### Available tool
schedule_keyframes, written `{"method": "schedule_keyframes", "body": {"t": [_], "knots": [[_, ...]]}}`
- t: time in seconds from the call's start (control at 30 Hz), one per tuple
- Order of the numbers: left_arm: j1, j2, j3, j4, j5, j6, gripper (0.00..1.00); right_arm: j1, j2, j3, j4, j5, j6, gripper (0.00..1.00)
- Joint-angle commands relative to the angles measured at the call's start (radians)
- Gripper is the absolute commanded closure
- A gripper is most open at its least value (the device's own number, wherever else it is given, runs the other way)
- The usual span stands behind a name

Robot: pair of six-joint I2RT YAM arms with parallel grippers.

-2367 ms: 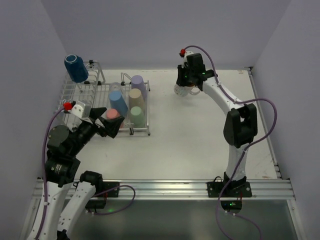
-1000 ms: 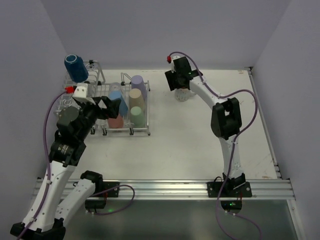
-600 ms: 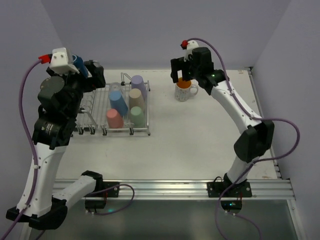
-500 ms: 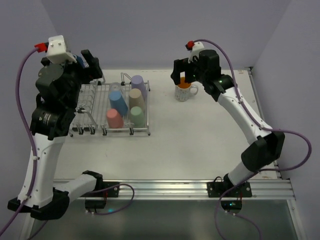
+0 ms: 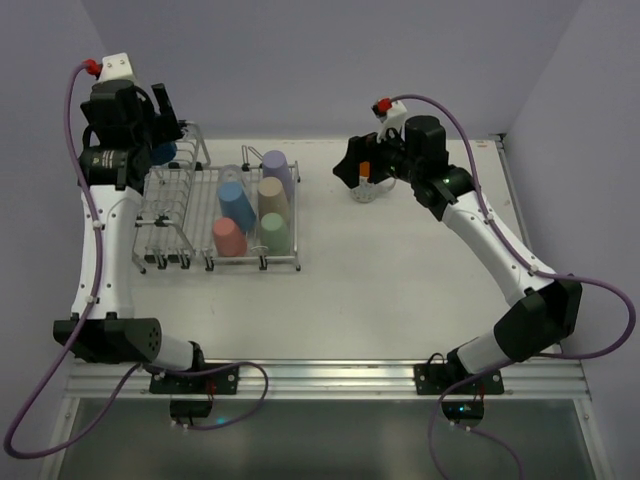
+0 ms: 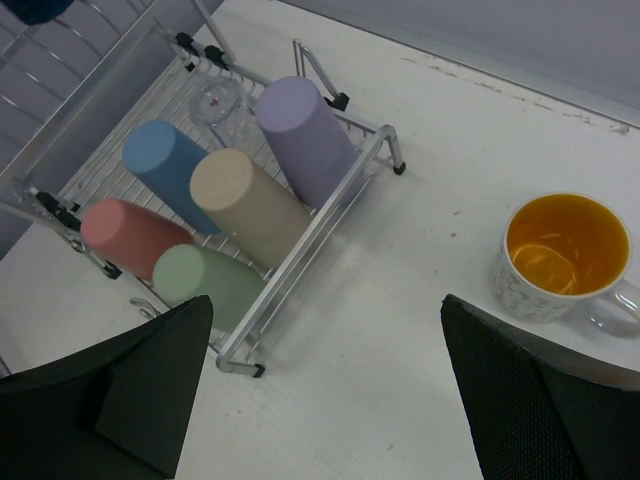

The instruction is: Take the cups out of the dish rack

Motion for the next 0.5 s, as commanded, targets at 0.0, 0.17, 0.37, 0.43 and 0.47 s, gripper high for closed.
{"method": "schedule_keyframes", "body": {"t": [0.0,0.17,0.37,0.43,0.47], "knots": [[0.042,-0.002,0.066,-0.010,0.076,0.034,0.00,0.000,-0.006,0.006,0.065,-0.060,0.019,0.01],[0.091,0.050,0.089,-0.009,0.148,0.031,0.00,0.001,-0.003,-0.001,0.084,-0.106,0.033,0.01],[0.107,0.117,0.109,-0.013,0.172,0.039,0.00,0.001,0.006,-0.001,0.089,-0.116,0.036,0.01],[0.107,0.140,0.121,-0.012,0.177,0.042,0.00,0.007,0.004,-0.007,0.095,-0.118,0.033,0.01],[0.107,0.147,0.124,-0.012,0.184,0.042,0.00,0.008,0.003,-0.007,0.097,-0.118,0.033,0.01]]}}
